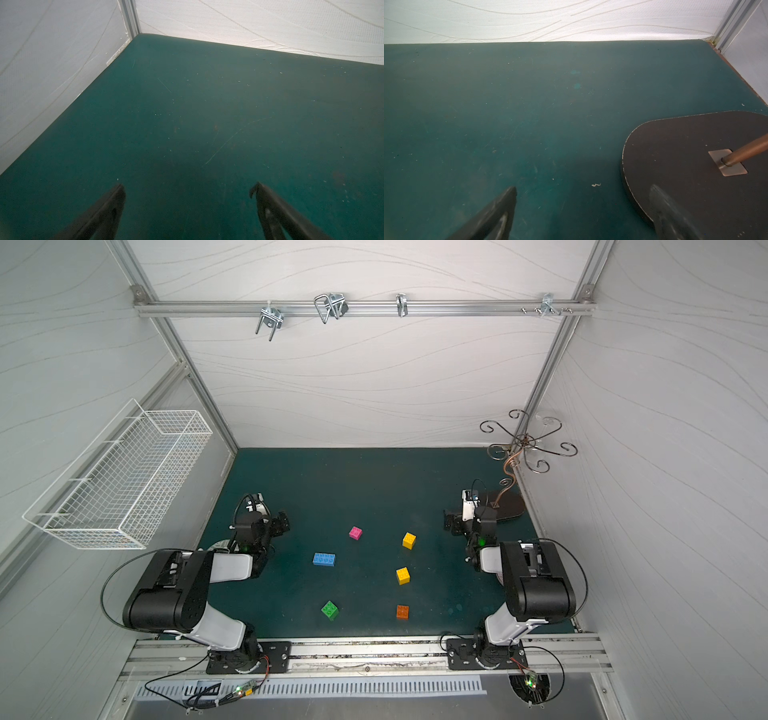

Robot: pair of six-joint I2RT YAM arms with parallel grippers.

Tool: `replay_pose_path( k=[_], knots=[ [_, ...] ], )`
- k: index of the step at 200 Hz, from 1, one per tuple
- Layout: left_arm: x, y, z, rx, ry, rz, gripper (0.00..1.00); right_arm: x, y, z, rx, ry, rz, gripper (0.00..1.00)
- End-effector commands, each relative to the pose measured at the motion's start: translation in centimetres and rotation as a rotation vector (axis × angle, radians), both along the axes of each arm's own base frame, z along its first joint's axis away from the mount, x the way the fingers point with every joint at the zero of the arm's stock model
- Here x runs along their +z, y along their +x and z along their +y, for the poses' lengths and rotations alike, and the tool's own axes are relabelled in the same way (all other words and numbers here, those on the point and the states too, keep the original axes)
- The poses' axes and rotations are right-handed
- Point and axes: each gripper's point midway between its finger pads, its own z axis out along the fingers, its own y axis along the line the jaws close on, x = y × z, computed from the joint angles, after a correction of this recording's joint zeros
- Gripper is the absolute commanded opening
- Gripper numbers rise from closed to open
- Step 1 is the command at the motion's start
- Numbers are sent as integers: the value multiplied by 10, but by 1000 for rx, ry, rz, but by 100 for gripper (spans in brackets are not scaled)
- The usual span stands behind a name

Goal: Assemble the number 4 with lego
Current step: Move the lego brick at the center of the board.

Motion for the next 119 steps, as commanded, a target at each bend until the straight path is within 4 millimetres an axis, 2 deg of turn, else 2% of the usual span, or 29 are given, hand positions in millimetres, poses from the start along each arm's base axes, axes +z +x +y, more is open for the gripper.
replay_pose_path(
  k=[1,19,35,65,92,119],
  knots=[
    [12,7,0,-7,-2,-55,99,2,3,1,8,18,-1,99],
    [18,8,0,-3,4,-71,98,6,4,-2,-12,18,-2,99],
    [25,10,1,5,-3,-2,97,17,7,-7,-49,14,45,99],
    [40,7,-1,16,-23,45,97,23,8,-28,-259,8,212,99],
    [53,-1,-8,23,-26,95,97,32,-2,-16,-291,-31,356,99],
    [70,-13,-17,23,-83,130,97,44,-21,21,-223,-49,497,99]
  ],
)
